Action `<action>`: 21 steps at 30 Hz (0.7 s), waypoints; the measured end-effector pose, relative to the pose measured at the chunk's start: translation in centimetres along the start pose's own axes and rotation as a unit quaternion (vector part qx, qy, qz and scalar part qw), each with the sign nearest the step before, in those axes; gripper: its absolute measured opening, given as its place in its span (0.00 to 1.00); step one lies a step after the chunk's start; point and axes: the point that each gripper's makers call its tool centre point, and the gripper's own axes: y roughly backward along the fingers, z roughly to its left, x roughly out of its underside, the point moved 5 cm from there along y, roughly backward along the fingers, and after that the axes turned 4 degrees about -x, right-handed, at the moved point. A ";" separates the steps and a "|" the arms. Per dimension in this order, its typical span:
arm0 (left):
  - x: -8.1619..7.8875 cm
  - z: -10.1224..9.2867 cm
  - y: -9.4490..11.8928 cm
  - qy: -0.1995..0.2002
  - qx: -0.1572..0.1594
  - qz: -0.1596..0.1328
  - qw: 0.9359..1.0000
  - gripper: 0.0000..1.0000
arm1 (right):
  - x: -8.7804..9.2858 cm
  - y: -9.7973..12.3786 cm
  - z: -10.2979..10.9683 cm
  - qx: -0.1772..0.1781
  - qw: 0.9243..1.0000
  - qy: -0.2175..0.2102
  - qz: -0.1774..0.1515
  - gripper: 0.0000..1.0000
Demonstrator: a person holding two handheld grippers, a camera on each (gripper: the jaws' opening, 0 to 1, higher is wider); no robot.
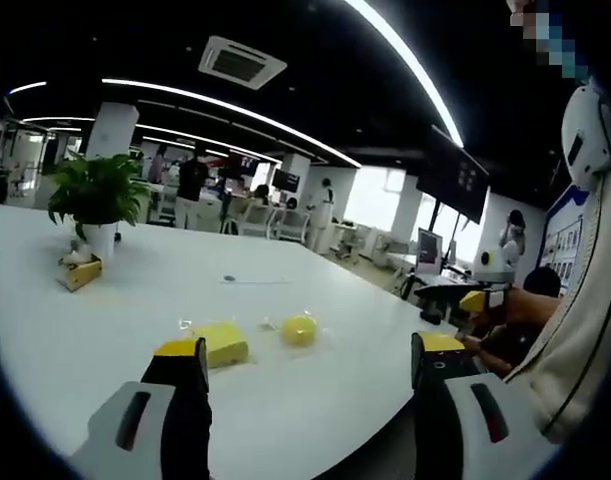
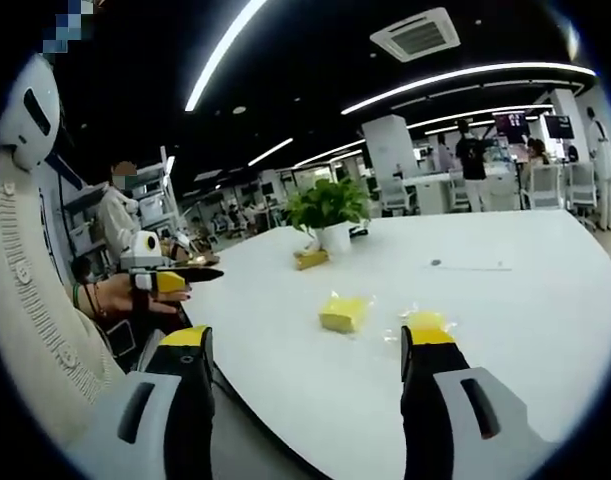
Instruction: Compare the silicone blocks by pressing each to a similar depth, holding the contact briefly, and releasing to observe deformation and rebound differences across the visible hardness samples.
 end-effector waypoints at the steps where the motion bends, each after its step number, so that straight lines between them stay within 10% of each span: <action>1: 0.0 0.0 0.0 0.000 0.000 0.000 1.000 0.83 | -0.1 -0.1 0.0 0.000 1.000 0.000 -0.002 0.71; 21: 0.3 0.7 -0.3 0.001 -0.006 0.006 1.000 0.86 | 0.2 -0.4 -0.5 0.003 1.000 -0.001 0.005 0.72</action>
